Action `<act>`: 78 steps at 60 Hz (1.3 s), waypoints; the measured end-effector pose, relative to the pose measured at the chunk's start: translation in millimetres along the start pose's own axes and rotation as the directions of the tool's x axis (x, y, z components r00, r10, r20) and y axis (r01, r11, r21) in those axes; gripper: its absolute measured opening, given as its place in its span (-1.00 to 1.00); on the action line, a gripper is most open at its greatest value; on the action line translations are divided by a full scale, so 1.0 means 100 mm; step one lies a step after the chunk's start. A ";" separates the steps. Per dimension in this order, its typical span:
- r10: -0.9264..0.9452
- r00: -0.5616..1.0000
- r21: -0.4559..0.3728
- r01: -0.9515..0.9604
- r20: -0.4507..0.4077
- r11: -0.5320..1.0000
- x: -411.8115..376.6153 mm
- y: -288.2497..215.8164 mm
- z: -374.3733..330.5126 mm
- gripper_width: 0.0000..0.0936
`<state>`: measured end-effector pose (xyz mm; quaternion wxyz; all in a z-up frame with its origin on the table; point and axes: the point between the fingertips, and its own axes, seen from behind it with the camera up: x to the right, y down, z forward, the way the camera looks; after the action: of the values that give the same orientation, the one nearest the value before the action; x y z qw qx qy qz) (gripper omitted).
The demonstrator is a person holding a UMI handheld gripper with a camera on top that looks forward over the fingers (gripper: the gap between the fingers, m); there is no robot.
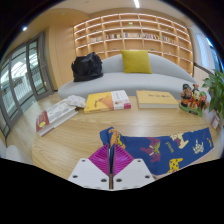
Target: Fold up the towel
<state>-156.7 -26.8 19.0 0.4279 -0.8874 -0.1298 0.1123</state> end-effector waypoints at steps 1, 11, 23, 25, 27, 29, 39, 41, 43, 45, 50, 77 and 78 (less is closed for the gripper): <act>0.006 1.000 0.016 -0.006 0.021 1.000 -0.06 -0.07 -0.07 -0.94; 0.071 0.975 0.184 -0.110 0.209 0.977 -0.30 -0.92 -0.96 -0.94; 0.100 0.993 0.238 -0.114 0.069 0.964 0.96 -1.16 -1.02 -0.94; 0.109 0.994 0.213 -0.113 0.030 0.970 1.18 -1.07 -0.93 -0.94; 0.117 0.993 0.184 -0.114 -0.004 0.976 1.41 -0.93 -0.83 -0.92; 0.121 0.992 0.164 -0.113 -0.039 0.980 1.66 -0.81 -0.74 -0.82; 0.068 0.943 0.111 -0.033 -0.326 0.993 3.01 -0.42 -0.75 0.83; 0.070 0.935 0.122 -0.028 -0.348 0.992 3.16 -0.41 -0.85 0.81; 0.075 0.928 0.141 -0.025 -0.366 0.990 3.23 -0.42 -1.00 0.82; 0.079 0.925 0.157 -0.021 -0.373 0.987 3.27 -0.44 -1.14 0.82; 0.072 0.926 0.185 -0.002 -0.371 0.983 3.32 -0.51 -1.47 0.82; 0.023 0.957 0.226 0.045 -0.289 0.973 2.33 -0.03 -3.14 0.83; 0.021 0.958 0.228 0.048 -0.288 0.973 2.29 0.00 -3.19 0.83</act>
<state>158.3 -185.0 193.4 0.5439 -0.8371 -0.0581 -0.0066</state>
